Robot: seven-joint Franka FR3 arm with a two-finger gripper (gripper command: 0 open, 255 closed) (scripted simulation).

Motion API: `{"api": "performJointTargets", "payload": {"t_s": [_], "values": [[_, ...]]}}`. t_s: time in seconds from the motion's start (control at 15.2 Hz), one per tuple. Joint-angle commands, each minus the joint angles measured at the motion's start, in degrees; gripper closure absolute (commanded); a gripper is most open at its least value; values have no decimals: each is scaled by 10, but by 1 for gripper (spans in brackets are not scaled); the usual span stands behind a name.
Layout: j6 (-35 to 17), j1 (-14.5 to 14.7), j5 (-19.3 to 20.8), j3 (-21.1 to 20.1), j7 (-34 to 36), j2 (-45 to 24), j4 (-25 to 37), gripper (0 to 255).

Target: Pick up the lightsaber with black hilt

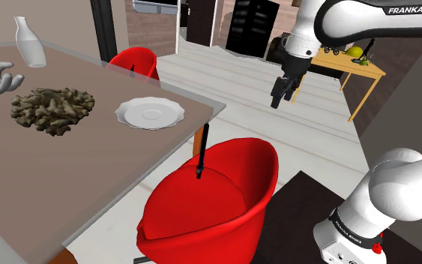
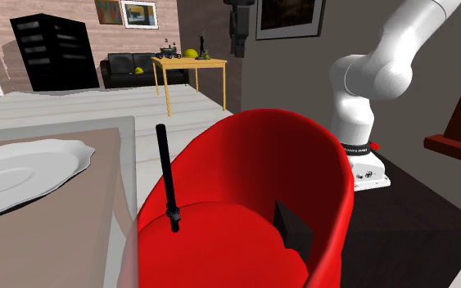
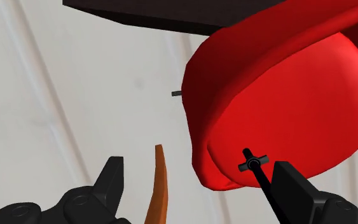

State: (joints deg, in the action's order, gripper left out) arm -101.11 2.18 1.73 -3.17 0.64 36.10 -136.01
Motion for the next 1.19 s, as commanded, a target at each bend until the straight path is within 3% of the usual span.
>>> {"api": "performJointTargets", "payload": {"t_s": [0.0, 0.53, 1.12], "values": [[-28, 5, -11, -15, 24, -34, 6, 0], [-114, 18, -33, -66, 110, -182, 70, 0], [-173, 34, -17, -108, 208, -367, 199, 0]]}}
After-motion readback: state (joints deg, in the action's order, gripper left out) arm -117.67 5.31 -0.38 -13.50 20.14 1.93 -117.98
